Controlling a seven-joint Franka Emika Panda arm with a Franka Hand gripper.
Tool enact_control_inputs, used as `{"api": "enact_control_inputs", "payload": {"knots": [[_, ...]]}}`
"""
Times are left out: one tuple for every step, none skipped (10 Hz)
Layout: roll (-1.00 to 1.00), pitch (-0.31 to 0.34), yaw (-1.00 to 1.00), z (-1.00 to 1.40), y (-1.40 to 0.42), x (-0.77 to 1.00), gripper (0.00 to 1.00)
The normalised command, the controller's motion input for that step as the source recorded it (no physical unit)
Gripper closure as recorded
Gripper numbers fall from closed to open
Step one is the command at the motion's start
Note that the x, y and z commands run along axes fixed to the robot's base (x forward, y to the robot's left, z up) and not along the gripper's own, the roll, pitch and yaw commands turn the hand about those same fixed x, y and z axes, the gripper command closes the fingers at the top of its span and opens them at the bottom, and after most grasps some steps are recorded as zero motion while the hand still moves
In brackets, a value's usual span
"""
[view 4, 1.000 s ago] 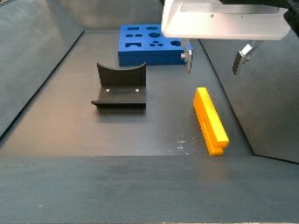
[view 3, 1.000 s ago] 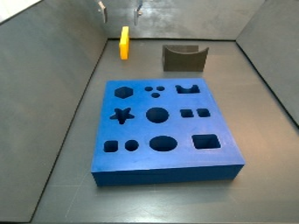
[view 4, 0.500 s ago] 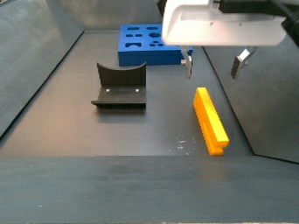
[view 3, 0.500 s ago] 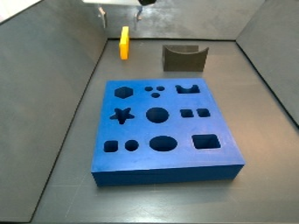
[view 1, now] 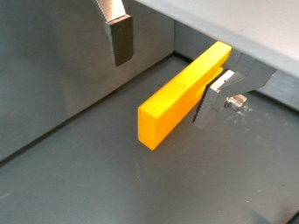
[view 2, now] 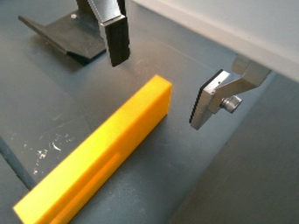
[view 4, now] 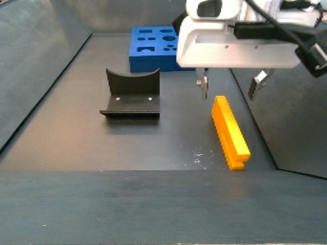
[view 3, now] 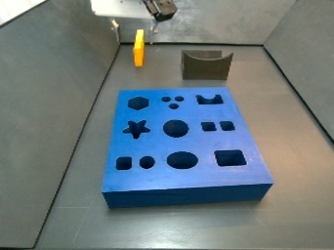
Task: Pick up the double-square object. Move up. Rotate the double-square object. Place the double-square object on the fixture. Regrasp the double-square object. Move to above the board. Insert the double-square object.
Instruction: Rotate the double-square object.
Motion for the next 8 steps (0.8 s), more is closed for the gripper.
{"api": "enact_control_inputs", "payload": {"knots": [[-0.08,-0.046,0.0,-1.0,0.01,0.04,0.0],[-0.09,-0.043,0.01,-1.0,0.01,0.05,0.0],[-0.1,-0.043,0.01,-0.99,0.01,0.05,0.0],[-0.1,-0.045,0.01,-0.92,0.01,0.06,0.0],[-0.11,-0.049,0.02,-0.89,0.01,0.05,0.0],[-0.12,-0.05,0.02,-0.8,0.01,0.05,0.0],[-0.12,-0.053,0.02,-0.76,0.01,0.05,0.0],[-0.13,-0.054,0.03,-0.71,0.01,0.04,0.0]]}}
